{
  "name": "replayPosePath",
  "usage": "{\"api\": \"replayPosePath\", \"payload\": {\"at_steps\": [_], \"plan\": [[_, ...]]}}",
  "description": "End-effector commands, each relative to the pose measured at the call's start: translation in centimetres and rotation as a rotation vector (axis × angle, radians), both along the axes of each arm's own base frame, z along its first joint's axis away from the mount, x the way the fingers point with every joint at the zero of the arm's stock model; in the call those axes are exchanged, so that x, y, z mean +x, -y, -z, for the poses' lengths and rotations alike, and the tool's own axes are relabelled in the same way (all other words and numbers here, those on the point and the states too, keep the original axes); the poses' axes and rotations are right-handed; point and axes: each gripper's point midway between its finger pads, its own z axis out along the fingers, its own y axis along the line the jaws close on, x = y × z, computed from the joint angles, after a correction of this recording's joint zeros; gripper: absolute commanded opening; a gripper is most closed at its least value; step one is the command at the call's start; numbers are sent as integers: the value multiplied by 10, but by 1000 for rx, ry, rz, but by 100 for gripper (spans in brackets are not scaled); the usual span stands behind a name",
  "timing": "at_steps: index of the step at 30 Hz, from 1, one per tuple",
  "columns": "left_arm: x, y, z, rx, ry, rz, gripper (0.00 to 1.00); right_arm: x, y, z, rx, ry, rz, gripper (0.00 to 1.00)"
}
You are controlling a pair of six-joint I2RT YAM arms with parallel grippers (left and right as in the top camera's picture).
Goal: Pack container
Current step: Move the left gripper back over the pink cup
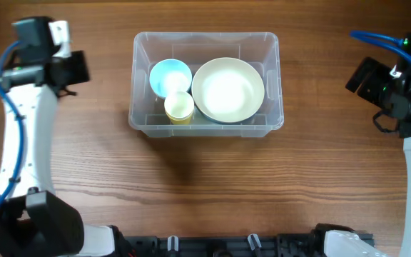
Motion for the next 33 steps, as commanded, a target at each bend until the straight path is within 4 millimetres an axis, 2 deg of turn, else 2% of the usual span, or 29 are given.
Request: {"api": "replayPosePath", "payload": {"at_steps": [1, 5, 10, 33], "plan": [[-5, -40, -13, 8, 54, -103, 59, 3, 4, -5, -9, 14, 22, 100], [-10, -69, -10, 10, 59, -172, 59, 3, 4, -5, -9, 15, 22, 100], [-13, -82, -2, 6, 41, -201, 60, 3, 4, -5, -9, 14, 22, 100], [-15, -78, 2, -12, 23, -193, 61, 3, 4, -5, -9, 15, 22, 100]]}}
